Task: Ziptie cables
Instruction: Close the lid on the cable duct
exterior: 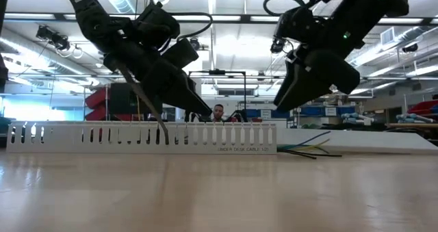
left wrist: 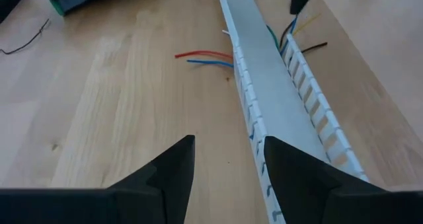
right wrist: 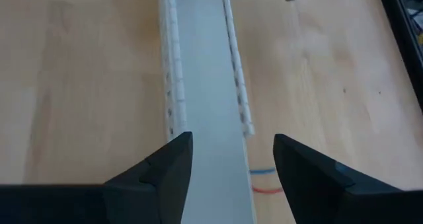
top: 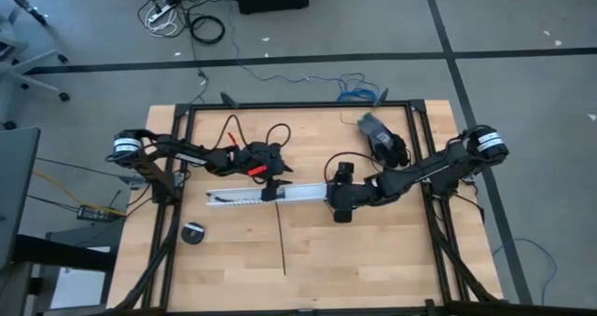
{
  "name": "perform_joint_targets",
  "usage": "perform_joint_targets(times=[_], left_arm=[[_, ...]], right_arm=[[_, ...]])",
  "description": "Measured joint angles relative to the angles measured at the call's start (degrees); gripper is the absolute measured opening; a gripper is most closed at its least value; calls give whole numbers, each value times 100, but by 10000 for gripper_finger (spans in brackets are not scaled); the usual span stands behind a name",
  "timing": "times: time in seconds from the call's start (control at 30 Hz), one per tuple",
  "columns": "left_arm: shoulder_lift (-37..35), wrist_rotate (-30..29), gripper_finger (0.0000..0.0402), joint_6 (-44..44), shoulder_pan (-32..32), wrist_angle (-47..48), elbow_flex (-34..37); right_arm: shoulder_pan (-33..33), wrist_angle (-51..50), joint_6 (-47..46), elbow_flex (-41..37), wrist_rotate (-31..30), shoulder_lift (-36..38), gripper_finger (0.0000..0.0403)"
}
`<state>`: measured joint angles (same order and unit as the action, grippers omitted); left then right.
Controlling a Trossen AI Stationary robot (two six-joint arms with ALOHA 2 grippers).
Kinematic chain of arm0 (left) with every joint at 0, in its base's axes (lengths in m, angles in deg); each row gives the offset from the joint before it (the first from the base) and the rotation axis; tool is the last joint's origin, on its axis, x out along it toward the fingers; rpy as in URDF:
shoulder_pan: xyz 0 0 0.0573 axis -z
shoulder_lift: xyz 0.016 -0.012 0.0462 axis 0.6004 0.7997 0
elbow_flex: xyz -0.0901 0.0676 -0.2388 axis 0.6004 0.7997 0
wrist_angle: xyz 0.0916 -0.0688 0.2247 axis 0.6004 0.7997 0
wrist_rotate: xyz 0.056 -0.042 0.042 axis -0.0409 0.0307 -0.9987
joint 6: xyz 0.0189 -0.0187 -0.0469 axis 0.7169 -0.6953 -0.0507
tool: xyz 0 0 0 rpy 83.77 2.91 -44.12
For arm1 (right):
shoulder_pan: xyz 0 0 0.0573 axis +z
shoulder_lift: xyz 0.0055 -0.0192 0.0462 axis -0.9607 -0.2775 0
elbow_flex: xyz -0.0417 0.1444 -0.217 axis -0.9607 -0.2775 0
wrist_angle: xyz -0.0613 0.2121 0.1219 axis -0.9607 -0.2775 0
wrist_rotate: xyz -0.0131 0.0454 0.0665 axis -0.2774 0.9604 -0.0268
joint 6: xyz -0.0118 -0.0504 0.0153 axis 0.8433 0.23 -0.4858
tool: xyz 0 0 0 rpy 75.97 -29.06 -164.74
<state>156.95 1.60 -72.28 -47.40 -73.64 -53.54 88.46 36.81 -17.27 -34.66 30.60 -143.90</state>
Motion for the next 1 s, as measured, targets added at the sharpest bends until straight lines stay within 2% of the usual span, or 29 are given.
perform_joint_targets(times=[0.13, 0.27, 0.37, 0.57, 0.7, 0.83, 1.0], left_arm=[[0, 0, 177, 2, 0, -4, 0], [0, 0, 177, 2, 0, -6, 0], [0, 0, 177, 0, 0, -27, 0], [0, 0, 177, -36, 0, -148, 0], [0, 2, 177, -49, 0, -133, 0], [0, 0, 177, -45, 0, -137, 0], [0, 0, 177, -26, 0, -122, 0]], right_arm=[[-18, -5, -49, 0, 64, 0, 206], [-113, -304, -349, 11, 386, 2, 219], [-159, -569, -545, 22, 446, 4, 241], [-113, -684, -317, 26, 101, 2, 293], [-105, -657, -323, 26, 259, 2, 315], [-103, -679, -289, 15, 524, -7, 320], [-103, -825, -184, 13, 546, -33, 314]])
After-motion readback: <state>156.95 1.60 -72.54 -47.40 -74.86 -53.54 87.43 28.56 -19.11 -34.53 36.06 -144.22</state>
